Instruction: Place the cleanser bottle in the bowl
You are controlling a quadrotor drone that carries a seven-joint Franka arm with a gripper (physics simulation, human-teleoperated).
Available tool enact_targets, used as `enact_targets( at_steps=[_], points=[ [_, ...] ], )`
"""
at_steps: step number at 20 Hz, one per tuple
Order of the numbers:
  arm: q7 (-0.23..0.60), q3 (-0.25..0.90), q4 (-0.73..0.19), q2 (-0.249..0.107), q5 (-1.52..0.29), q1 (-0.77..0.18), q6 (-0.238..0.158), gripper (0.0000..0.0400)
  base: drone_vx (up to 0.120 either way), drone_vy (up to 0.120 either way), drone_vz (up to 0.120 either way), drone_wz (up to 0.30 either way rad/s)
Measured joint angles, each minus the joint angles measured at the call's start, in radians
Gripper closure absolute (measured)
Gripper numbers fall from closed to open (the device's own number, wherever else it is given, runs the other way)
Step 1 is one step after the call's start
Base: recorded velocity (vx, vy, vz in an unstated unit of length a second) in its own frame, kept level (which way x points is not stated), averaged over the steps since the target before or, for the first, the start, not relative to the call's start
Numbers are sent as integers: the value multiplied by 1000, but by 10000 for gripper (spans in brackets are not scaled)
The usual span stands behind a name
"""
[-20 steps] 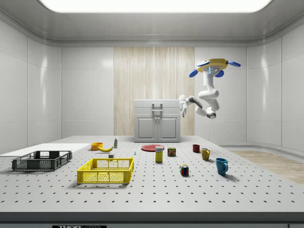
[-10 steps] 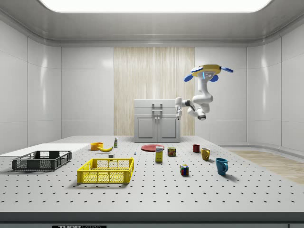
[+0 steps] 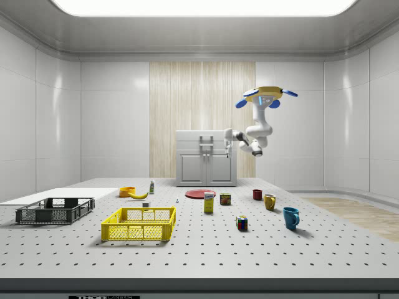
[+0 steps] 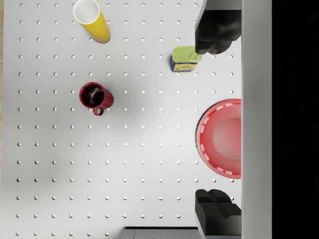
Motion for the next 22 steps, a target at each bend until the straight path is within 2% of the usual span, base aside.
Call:
enact_targets(
  at_steps=[22],
  points=[
    [41, 39, 8, -112, 57, -45, 96, 0, 120, 0, 0, 0]
  ],
)
